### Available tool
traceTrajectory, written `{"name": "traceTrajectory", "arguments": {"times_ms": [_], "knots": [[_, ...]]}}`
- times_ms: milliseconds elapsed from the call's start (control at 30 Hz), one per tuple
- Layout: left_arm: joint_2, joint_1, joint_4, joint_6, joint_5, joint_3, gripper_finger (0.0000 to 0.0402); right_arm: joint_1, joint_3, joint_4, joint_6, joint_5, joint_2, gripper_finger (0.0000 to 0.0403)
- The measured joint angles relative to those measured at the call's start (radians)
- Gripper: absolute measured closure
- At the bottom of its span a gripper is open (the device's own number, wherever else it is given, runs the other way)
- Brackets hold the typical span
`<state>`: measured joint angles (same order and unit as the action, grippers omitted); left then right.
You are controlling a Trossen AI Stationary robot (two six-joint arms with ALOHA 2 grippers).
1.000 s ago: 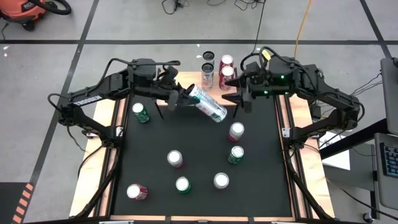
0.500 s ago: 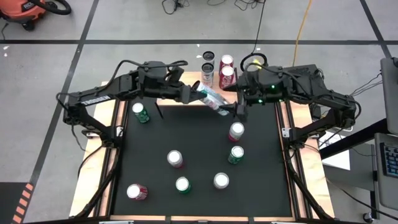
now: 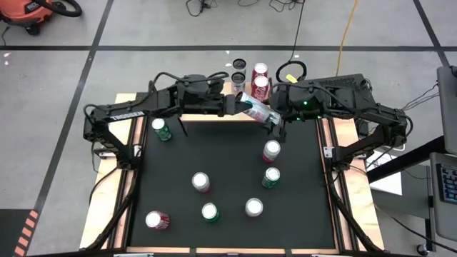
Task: Place canned beverage on shelf
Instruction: Put the white pink soda can aligned with the other white pink soda cans on the shelf
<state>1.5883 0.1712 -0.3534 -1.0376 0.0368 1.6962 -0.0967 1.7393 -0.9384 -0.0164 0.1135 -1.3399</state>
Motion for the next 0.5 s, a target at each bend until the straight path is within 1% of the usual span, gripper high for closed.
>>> {"name": "traceTrajectory", "arguments": {"times_ms": [167,500], "knots": [[0.012,-0.010,0.006,-0.028,-0.007,0.000,0.0157,0.000,0.000,-0.017,0.003,0.000,-0.023,0.0083],[0.012,-0.016,0.003,-0.023,-0.008,0.000,0.0157,0.000,0.000,-0.038,-0.005,-0.006,-0.049,0.0158]]}}
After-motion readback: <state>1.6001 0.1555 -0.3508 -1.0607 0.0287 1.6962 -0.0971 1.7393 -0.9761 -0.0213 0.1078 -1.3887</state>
